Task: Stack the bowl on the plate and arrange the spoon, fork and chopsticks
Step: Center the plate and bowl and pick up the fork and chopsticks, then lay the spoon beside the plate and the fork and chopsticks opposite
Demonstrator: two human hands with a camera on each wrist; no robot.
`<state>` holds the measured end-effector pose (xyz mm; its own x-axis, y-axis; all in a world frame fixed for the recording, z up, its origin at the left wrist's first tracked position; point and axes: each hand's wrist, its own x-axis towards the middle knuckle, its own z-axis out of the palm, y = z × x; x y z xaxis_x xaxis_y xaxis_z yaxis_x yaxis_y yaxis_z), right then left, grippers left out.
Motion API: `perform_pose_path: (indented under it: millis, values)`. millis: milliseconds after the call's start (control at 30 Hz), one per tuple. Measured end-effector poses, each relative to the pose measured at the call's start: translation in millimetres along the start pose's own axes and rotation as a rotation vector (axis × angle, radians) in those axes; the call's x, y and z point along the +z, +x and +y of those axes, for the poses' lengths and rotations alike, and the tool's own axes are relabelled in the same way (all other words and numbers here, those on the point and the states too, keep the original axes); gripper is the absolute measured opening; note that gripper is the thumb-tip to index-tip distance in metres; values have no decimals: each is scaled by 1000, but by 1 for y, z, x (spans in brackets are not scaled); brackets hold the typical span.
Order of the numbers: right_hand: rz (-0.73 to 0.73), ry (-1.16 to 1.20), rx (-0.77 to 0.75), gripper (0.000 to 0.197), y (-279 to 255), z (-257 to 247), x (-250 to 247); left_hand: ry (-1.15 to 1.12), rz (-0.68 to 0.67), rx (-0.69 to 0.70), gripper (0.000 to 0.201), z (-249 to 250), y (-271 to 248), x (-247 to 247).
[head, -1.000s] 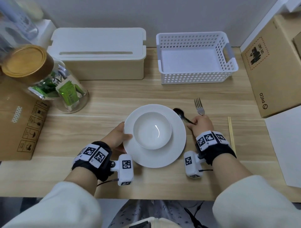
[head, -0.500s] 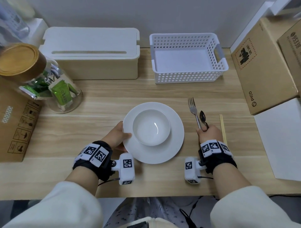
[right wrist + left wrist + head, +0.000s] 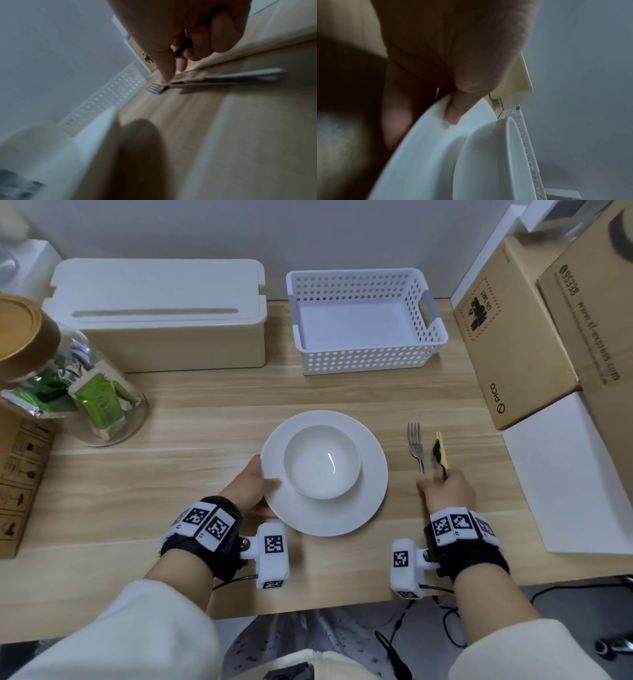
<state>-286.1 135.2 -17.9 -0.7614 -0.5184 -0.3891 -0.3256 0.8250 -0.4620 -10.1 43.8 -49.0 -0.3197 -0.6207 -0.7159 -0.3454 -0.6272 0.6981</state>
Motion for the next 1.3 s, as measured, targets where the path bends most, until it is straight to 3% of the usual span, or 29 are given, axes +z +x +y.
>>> perform_pose_path:
  millis: [67,133,233,267,367,400,467,567,700,767,833,900,1067,1300]
  values:
    - [46,108,-142,31,-6,-22,-5,26,-28,-25,50,5,-4,2]
    - [-4,232,-283,30,-15,-51,-5,92,20,-16,45,18,-12,0]
    - [-273,350,-431,24,-41,-90,6,145,249,188,48,48,-26,-6]
    - [-405,377,-465,24,-50,-100,11,95,227,264,38,61,-35,-4]
    - [-696,364,-570,24,-77,-120,21,-23,-45,320,26,82,-54,9]
    - [-756,376,-586,25,-83,-123,22,-67,-81,340,22,84,-57,14]
    - [-822,386,-613,24,-89,-126,22,-160,-19,390,17,82,-57,20]
    - [-721,353,-606,12,-74,-117,11,-297,123,410,22,74,-53,11]
    - [-226,471,-307,20,-9,-65,-14,-405,328,236,25,45,-45,-30]
    - [-36,266,-160,23,15,-30,-18,-311,342,132,24,26,-41,-39]
    - [-3,28,-64,26,28,0,-11,-213,363,77,20,14,-35,-37]
    - [-39,-51,-43,29,27,15,-2,-175,416,81,13,6,-29,-33]
    - [85,31,-52,16,22,22,18,-136,488,57,13,-3,-18,-32]
    - [55,129,-61,3,17,8,40,-58,585,19,18,-10,-11,-35]
